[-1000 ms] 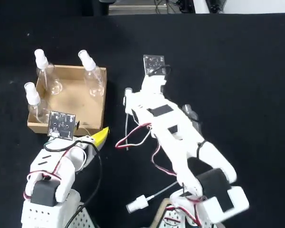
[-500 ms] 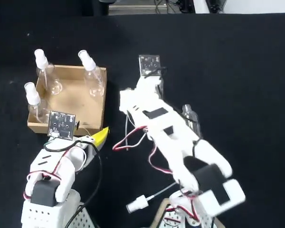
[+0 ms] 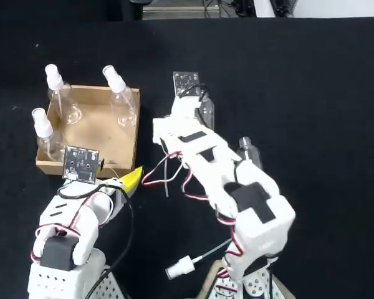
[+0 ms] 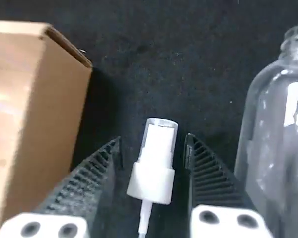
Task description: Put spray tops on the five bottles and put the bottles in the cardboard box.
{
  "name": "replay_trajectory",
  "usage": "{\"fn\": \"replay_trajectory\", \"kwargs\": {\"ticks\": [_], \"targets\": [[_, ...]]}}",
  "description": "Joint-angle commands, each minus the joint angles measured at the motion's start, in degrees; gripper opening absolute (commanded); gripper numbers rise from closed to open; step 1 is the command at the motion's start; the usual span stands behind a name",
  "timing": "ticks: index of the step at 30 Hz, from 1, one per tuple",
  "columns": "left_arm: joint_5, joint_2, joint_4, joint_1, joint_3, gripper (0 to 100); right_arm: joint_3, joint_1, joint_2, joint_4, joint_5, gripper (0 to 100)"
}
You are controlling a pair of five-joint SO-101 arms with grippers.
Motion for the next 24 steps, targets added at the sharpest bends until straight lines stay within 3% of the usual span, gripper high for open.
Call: {"fn": "replay_trajectory", "kwargs": {"ticks": [1, 24], "targets": [[-0.35, -0.09, 0.35, -0.13, -0.48, 30, -5.93, 1.23, 1.01, 0.79, -0.53, 17.8], [-0.44, -0.09, 0.35, -0.22, -0.57, 30, -42.77, 0.97, 19.91, 48.35, 0.0, 14.9]]}}
